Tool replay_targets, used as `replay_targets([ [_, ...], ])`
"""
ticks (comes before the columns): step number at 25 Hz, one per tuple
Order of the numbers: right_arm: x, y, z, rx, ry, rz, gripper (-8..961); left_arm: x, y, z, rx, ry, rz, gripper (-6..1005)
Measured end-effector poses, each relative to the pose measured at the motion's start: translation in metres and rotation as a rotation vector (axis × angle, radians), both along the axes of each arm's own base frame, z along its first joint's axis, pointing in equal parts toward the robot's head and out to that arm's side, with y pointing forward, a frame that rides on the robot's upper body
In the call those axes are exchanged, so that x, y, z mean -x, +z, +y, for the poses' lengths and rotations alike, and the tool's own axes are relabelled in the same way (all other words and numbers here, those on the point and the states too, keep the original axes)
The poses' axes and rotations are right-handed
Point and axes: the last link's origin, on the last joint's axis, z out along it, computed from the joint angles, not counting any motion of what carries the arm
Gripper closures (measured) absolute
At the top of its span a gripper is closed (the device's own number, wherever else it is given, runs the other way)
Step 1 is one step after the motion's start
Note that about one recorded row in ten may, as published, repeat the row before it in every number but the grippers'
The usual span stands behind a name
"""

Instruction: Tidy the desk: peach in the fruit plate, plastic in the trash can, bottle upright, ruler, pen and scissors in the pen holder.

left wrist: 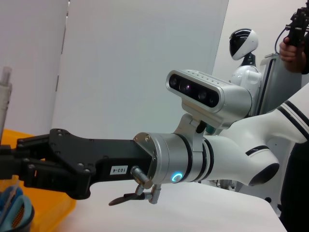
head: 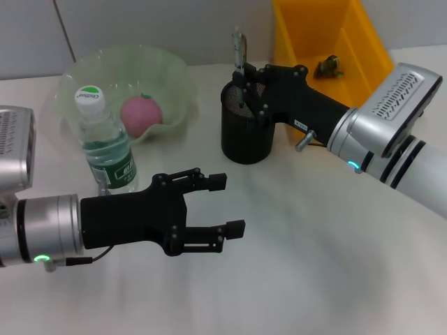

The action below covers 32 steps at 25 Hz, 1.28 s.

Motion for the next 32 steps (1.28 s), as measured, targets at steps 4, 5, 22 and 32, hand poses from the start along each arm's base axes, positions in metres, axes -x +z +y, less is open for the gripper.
replay_targets([
  [4,-0.001,-0.001,-0.001,0.001,-0.007,0.004,675,0.002,0.001,-0.001,0.002,0.003,-0.001,144],
  [5,-0.002,0.000,-0.001,-0.001,-0.013,0.011,673,0.002,0.002,-0.002,0.002,0.001,-0.002,144],
  [22,-0.014,0.047,-0.031,-0.025,0.044,0.316,208,0.003,0.005,-0.005,-0.008,-0.016,-0.010,145],
  [32,-0.043,0.088,-0.061,0.407,0.010,0.252,162,0.011,0.015,-0.005,-0.019,-0.022,-0.001,145],
])
